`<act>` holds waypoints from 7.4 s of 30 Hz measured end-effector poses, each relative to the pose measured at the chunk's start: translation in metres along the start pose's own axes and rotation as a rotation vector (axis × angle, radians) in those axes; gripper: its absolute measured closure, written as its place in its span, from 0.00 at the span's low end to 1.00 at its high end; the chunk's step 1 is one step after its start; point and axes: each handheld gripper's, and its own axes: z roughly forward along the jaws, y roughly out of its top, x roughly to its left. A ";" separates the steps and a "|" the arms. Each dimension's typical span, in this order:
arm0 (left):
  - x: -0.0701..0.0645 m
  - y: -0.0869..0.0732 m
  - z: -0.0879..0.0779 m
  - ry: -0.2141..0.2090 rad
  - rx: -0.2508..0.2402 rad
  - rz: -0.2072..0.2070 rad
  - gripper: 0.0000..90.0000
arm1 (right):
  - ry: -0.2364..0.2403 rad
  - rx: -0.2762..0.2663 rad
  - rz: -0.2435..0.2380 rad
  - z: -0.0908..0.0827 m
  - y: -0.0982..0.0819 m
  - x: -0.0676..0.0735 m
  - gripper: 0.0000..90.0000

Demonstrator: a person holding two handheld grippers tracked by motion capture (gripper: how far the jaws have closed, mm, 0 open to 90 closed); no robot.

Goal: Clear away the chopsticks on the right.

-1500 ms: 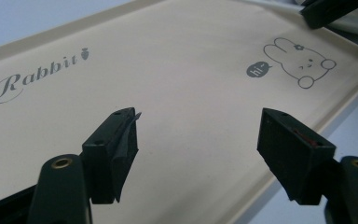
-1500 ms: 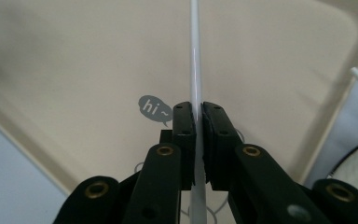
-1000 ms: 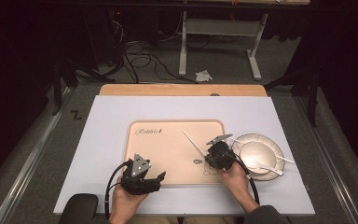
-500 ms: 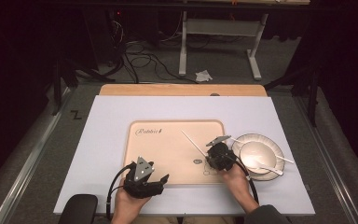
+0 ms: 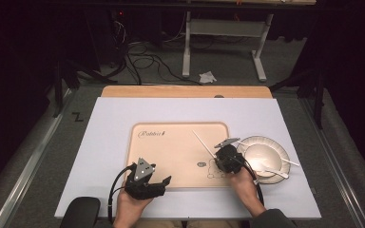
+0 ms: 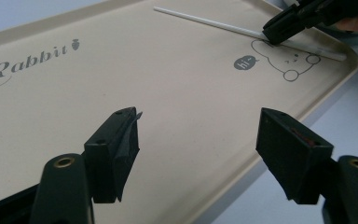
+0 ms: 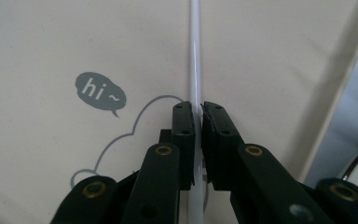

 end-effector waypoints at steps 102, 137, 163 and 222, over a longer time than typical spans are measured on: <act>0.005 0.020 0.022 -0.076 0.005 0.044 0.32 | 0.061 -0.298 0.070 -0.113 -0.054 -0.108 0.72; 0.017 0.001 0.006 0.007 0.018 -0.053 0.31 | -0.003 -0.080 0.068 -0.084 -0.071 -0.184 0.81; 0.016 0.002 0.009 -0.001 0.024 -0.040 0.31 | 0.037 -0.018 0.043 -0.079 -0.079 -0.186 0.78; 0.011 0.008 0.027 -0.023 0.050 0.011 0.32 | 0.005 -0.075 0.056 -0.098 -0.080 -0.175 0.95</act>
